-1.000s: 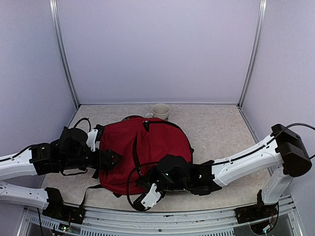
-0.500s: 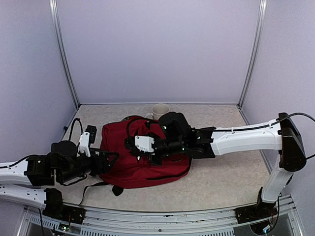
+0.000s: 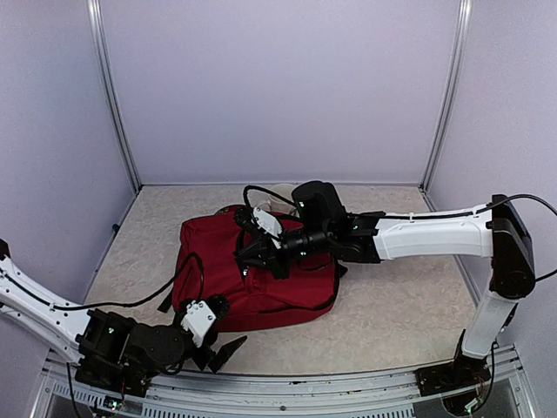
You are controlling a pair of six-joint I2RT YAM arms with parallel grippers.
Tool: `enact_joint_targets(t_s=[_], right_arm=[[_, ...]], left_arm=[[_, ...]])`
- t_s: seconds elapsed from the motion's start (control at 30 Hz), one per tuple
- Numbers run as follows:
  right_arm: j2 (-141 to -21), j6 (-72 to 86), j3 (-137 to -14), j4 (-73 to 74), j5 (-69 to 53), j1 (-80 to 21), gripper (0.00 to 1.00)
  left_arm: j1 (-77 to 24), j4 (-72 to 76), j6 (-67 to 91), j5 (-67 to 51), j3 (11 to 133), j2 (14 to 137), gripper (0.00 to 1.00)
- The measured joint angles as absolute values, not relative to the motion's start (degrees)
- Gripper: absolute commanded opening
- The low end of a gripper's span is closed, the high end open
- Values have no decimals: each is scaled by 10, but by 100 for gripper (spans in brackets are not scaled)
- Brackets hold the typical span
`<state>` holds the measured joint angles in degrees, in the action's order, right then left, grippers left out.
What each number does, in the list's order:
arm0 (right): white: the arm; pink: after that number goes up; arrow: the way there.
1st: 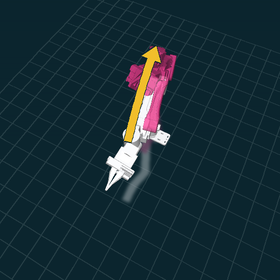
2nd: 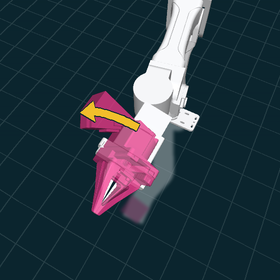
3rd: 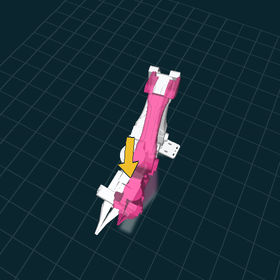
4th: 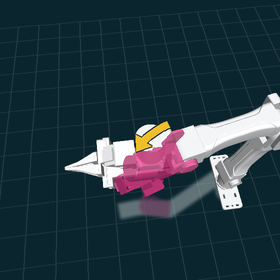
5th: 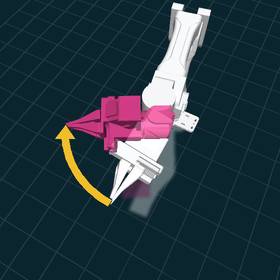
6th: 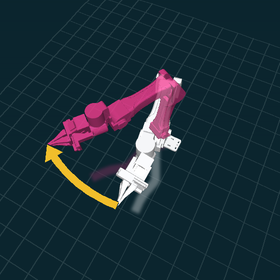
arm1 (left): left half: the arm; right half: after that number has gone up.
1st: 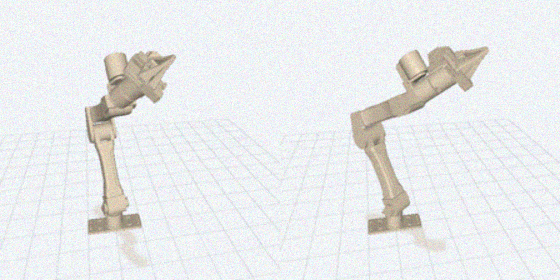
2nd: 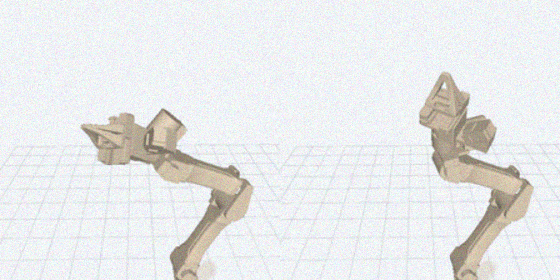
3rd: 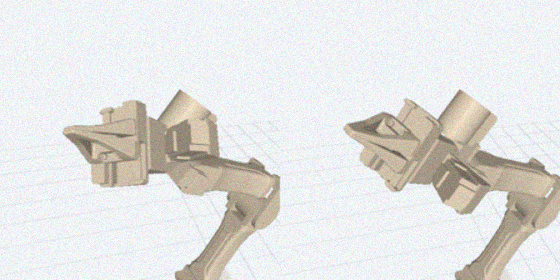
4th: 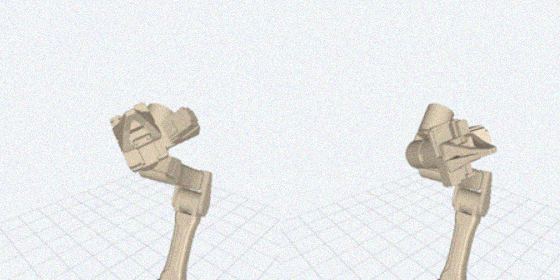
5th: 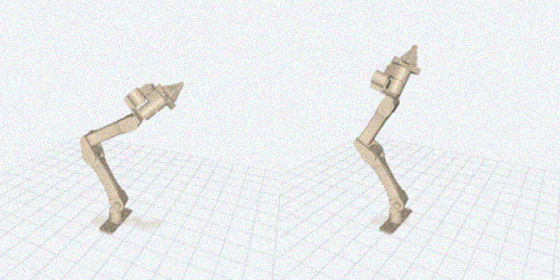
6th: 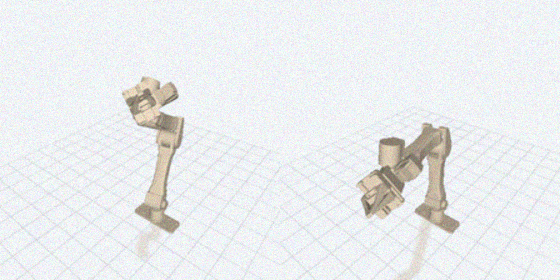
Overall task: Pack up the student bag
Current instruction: Hold the student bag at the center of the board, then zip the lower front pocket of the student bag.
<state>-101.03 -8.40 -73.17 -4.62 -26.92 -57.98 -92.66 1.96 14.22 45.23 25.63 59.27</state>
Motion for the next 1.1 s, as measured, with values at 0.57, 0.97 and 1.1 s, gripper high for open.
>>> enact_joint_targets(t_s=[0.57, 0.97, 1.1], right_arm=[[-1058, 60, -734, -137, -314, -550, 0], [-1088, 101, -741, -177, -308, -529, 0], [-1129, 125, -784, -196, -294, -508, 0]], left_arm=[[-886, 183, -193, 604, 285, 882, 73], [-870, 215, -262, 664, 351, 975, 0], [-873, 200, -248, 663, 352, 973, 0]])
